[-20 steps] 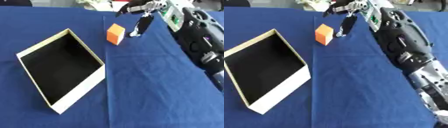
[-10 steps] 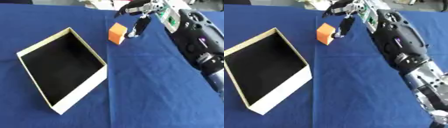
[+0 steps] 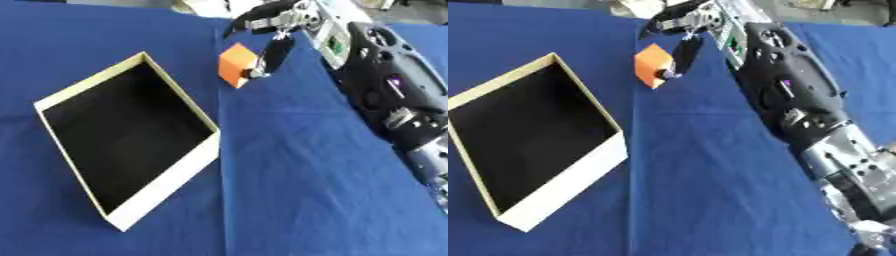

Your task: Pick up objects on the table and place them in the box.

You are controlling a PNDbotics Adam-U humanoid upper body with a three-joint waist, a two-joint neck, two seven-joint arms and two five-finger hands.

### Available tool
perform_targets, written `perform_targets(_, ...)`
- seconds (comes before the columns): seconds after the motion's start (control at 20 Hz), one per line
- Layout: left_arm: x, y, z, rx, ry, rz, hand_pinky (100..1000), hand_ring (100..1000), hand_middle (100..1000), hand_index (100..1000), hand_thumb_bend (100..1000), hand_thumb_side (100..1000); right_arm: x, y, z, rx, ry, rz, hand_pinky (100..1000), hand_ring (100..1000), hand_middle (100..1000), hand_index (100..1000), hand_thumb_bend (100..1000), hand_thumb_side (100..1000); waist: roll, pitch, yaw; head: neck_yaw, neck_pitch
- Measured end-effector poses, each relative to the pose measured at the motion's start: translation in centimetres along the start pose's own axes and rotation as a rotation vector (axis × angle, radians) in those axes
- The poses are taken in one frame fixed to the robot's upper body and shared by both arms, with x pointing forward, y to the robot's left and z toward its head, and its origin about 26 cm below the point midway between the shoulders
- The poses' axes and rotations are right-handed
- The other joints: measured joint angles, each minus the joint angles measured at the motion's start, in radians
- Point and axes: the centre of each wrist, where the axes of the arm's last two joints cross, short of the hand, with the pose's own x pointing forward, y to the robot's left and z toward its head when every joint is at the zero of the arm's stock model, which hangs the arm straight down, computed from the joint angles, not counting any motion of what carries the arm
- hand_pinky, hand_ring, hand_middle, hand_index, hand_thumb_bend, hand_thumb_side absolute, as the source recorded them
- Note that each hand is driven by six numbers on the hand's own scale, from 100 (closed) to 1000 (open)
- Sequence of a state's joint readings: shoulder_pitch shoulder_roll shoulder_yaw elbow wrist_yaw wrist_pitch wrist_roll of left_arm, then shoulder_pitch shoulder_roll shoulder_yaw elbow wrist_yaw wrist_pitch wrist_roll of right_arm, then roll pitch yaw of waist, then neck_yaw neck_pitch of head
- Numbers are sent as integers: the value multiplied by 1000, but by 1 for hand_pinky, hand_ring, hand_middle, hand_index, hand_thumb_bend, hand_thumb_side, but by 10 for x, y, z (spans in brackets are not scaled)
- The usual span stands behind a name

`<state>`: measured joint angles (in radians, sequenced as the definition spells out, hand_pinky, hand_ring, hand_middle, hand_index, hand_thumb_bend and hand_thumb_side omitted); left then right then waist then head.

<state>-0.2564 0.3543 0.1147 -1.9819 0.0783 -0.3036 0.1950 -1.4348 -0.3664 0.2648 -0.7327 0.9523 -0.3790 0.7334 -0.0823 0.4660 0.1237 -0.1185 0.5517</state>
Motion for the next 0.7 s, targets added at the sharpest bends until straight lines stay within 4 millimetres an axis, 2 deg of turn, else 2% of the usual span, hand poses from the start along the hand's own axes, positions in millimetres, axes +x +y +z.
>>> perform_targets(0.2,0,0,0,-2,2,-1,445,431,479,654,100,709,-1,2,-1,41,4,4,934,970,933,1000,272,316,-1,3,0,-2,0)
perform_targets(0.3,0,0,0,-3,2,-2,445,431,478,654,100,710,-2,2,-1,53,5,2,915,950,883,1000,235,327,-1,3,0,-3,0)
perform_targets(0.35,0,0,0,-3,2,-2,445,431,478,653,100,711,-2,2,-1,54,5,-2,884,914,799,955,169,338,-1,3,0,-3,0)
perform_targets(0.4,0,0,0,-3,3,-3,445,430,478,653,100,711,-2,3,-1,53,2,-6,843,864,665,851,113,342,-1,3,0,-4,0)
perform_targets(0.45,0,0,0,-4,3,-3,445,430,478,653,100,712,-2,2,0,46,-2,-10,795,788,548,741,100,334,-1,3,0,-4,0)
perform_targets(0.55,0,0,0,-4,4,-4,446,431,478,653,100,713,-4,0,4,4,-9,-13,722,679,444,622,100,256,-1,3,0,-5,0)
perform_targets(0.6,0,0,0,-4,4,-4,446,430,478,653,100,714,-4,-1,6,-27,-13,-13,710,658,427,594,100,237,-1,3,0,-6,0)
perform_targets(0.65,0,0,0,-5,4,-4,446,430,478,653,100,716,-4,-1,7,-56,-15,-12,685,626,395,541,100,139,-2,3,0,-7,0)
perform_targets(0.7,0,0,0,-5,5,-4,446,430,477,653,100,716,-3,-1,7,-84,-18,-13,675,619,379,523,100,101,-2,3,0,-8,0)
